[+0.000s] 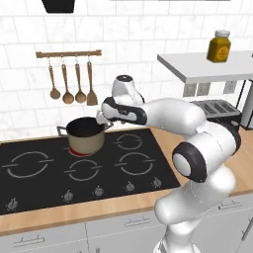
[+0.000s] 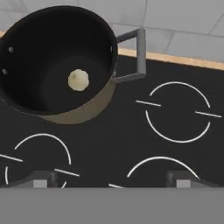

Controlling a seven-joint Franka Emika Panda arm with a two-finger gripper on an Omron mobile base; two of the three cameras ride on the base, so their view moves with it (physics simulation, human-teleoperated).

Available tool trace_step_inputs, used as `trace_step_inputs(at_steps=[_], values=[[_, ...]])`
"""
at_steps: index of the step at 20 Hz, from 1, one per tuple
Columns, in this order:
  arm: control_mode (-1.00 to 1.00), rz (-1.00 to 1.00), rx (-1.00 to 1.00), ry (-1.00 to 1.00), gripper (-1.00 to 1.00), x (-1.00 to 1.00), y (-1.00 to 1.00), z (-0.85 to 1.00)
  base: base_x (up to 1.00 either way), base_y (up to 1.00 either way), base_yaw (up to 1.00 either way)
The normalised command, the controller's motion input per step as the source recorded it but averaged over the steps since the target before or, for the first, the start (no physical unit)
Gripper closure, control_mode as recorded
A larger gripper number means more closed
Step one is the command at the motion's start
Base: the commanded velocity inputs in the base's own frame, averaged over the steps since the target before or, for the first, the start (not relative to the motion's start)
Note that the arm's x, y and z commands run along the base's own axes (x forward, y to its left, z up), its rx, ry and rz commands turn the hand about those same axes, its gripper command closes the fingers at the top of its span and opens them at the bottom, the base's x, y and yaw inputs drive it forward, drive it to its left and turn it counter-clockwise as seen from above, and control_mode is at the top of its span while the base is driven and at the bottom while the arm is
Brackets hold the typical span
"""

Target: Put the lemon and garlic in the pot. Retrieve the spatula and lightly stir the vegetables in the pot.

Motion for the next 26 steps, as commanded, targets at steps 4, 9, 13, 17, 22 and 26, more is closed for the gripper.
trace_step_inputs(at_steps=[4,9,13,17,22,26], values=[[-1.0,-0.19,0.0,0.0,-1.0,-1.0,-1.0,0.0,0.0,0.0,0.0],[-1.0,-0.21,0.0,0.06,-1.0,-0.66,-1.0,0.0,0.0,0.0,0.0],[-1.0,-0.23,0.0,0.13,-1.0,-0.24,-1.0,0.03,0.0,0.0,0.0],[-1.0,-0.21,0.0,0.1,-1.0,-0.22,-1.0,0.03,0.0,0.0,0.0],[-1.0,-0.2,0.0,0.11,-1.0,-0.09,-1.0,0.0,0.0,0.0,0.0],[-1.0,-0.14,0.0,0.06,-1.0,-0.12,-1.0,0.0,0.0,0.0,0.0]])
